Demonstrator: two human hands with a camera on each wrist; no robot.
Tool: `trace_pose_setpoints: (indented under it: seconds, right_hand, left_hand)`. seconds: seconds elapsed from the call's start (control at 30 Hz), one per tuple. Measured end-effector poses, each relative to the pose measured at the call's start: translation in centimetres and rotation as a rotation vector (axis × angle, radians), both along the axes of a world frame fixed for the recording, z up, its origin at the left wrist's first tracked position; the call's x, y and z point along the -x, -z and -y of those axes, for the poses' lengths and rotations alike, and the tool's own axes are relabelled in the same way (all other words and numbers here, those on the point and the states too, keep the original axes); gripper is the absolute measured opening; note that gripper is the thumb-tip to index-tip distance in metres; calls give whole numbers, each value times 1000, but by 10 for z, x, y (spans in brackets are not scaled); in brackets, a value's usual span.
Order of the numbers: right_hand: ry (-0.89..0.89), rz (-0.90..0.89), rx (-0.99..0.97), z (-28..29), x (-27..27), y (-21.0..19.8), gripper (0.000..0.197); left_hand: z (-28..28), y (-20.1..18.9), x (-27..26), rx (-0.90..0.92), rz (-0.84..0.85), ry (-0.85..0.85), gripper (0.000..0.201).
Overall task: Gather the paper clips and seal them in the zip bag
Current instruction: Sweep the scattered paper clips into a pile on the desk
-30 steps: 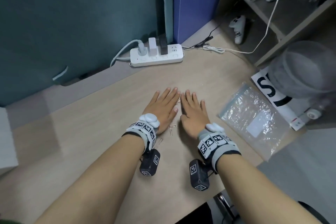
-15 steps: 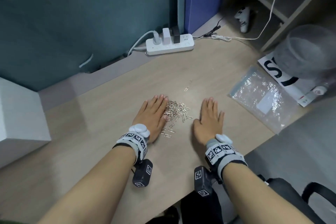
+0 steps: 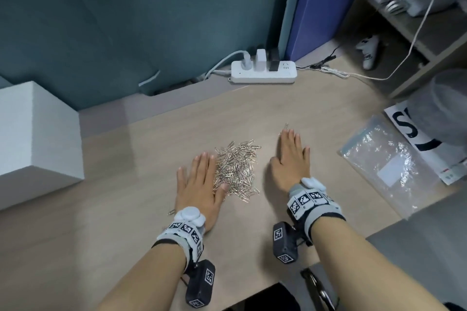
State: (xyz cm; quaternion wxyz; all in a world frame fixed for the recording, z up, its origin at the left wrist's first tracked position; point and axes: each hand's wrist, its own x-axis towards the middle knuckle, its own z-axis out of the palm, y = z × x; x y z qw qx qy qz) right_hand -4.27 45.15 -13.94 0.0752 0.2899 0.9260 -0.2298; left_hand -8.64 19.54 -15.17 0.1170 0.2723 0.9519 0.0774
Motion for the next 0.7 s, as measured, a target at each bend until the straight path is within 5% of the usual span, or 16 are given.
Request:
trace_pose_setpoints:
  seconds: [0.17,0.3,0.4,0.5,0.6,0.7]
  right_hand:
    - [-145,38,-70,-19,30,6,77]
    - [-343,-45,97,21,18,6,77]
    - [-210,-213,220,19,13,-4,65]
    - [-91,-122,96,5,6,-20,60]
    - [-156,-12,140,16,-8,-28,59]
    - [-181,-91,242,39,-12,-24,59]
  left_hand:
    - [-43,12,23,-97,-17,10,69]
    - [-72,13,36,-151,15,46,66]
    - [-67,6,38,-136,-5,16,62]
    - [-38,-3,29,-68,-40,-121,62]
    - [-11,-4,8,-19,10,-285,67]
    - [-14,1,-3,-55,29,-311,70]
